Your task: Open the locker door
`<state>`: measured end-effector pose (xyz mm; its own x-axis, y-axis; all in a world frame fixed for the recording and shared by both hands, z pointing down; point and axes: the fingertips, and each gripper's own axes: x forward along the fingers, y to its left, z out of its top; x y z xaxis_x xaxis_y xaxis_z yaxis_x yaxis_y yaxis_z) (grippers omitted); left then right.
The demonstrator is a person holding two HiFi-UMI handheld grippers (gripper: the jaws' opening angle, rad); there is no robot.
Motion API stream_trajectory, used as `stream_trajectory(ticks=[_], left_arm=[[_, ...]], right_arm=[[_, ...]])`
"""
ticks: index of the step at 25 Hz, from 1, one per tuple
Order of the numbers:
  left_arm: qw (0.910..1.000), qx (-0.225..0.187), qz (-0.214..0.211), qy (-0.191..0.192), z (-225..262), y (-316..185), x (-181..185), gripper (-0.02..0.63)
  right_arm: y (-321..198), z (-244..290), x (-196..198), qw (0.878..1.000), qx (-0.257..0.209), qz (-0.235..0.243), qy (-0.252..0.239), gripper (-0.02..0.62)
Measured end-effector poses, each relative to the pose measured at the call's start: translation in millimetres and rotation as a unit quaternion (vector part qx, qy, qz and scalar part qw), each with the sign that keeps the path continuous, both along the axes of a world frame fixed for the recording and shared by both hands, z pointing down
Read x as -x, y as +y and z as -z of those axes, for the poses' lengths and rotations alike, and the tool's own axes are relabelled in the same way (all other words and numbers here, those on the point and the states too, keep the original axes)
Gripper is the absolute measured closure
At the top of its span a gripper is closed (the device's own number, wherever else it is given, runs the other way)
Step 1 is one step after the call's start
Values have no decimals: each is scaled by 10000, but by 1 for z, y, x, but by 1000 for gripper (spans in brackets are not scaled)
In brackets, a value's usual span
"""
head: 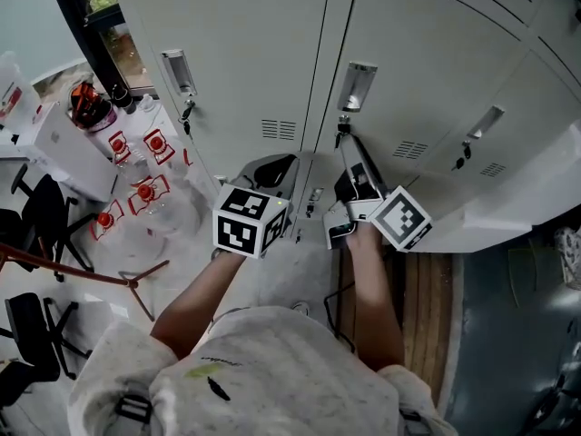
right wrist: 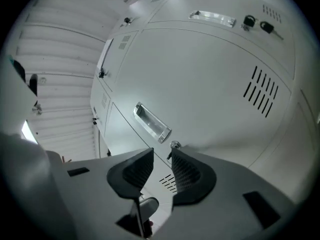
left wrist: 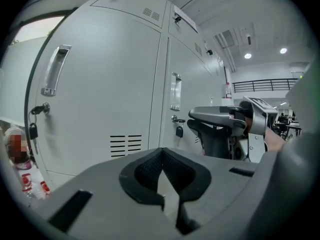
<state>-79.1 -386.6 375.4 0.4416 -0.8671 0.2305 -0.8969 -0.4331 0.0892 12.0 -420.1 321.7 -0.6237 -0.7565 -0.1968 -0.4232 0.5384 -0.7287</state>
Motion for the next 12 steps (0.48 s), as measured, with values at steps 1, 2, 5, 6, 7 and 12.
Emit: stream_trajectory(ticks=[1, 2, 5, 6, 7, 12], left_arm=[[10000, 12, 60, 0, -1, 0, 1, 600], [9999, 26, 115, -2, -2, 0, 1, 600], [9997, 57, 257, -8, -5, 0, 2, 600], [9995, 60, 306, -8, -6, 0, 2, 600], [9993, 58, 358, -6, -6, 0, 3, 600], [9984, 43, 557, -7, -4, 0, 2, 600]], right_arm=[[-3, -1, -2, 9999, 73, 36, -101, 509], [-5, -1, -3, 9998, 88, 76, -161, 509], [-16, 0, -6, 9998, 32, 164, -146, 506], [-19, -3, -7, 9996, 139, 170, -196, 504], [-22, -6, -8, 9990, 275, 188, -288, 499], [-32, -14, -5, 9940, 729, 385, -716, 495]])
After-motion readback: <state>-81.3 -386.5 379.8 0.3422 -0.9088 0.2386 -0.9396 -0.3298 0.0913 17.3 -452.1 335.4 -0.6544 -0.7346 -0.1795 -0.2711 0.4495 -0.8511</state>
